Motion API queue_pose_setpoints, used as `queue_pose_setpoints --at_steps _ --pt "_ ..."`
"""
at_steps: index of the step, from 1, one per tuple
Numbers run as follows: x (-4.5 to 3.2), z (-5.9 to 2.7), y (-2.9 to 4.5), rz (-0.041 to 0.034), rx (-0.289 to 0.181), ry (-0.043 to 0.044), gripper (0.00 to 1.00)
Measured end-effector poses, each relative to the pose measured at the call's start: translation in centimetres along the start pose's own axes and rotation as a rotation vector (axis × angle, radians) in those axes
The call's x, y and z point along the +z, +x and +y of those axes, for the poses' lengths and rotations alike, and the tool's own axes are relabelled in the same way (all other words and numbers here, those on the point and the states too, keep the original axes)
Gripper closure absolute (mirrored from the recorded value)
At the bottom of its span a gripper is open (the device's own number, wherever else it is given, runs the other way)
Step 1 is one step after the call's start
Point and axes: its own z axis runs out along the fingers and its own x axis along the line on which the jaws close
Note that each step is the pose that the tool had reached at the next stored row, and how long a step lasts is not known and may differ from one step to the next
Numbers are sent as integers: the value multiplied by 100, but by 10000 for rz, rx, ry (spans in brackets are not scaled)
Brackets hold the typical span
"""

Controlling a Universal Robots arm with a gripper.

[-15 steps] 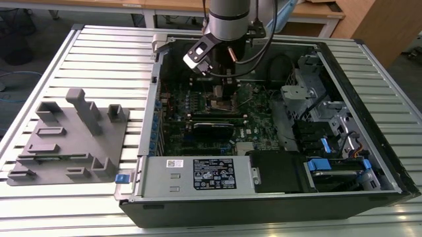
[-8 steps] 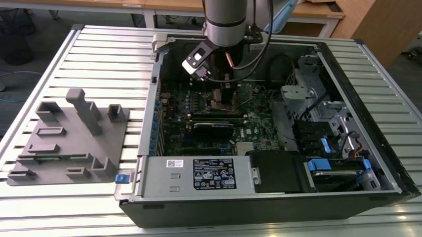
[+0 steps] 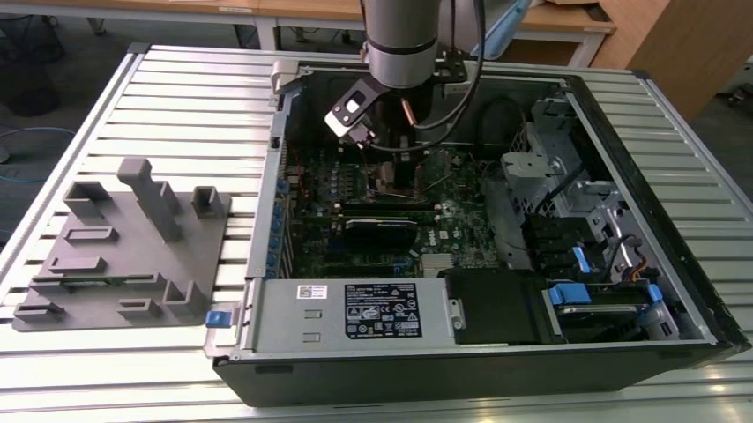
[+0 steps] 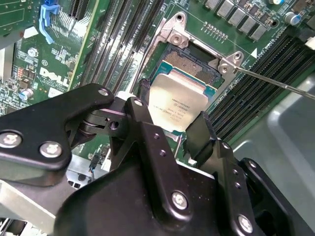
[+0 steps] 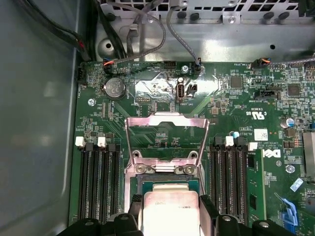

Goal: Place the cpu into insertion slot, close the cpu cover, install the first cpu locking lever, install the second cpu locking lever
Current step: 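Place the cpu into insertion slot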

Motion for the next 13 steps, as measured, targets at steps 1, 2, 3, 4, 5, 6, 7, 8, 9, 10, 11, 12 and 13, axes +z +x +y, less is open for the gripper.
queue_pose_setpoints --at_steps 1,2,3,4,5,6,7,8,9,10,11,12,13 --pt "1 0 0 2 0 -1 46" --pt "7 0 1 6 0 -3 46" --pt "16 -1 1 6 0 -3 46" --pt "28 -3 0 2 0 -1 46" --pt "43 -5 1 4 0 -2 46" --pt "56 -6 0 5 0 -3 46" --pt "69 -8 0 3 0 -2 46" --pt "82 -10 0 2 0 -1 46" --pt "92 -11 0 4 0 -2 46" --pt "98 -12 0 3 1 -2 46" --pt "99 -12 0 1 0 0 46" --pt "101 -13 3 1 2 -1 46" --pt "102 -13 8 1 3 -1 46"
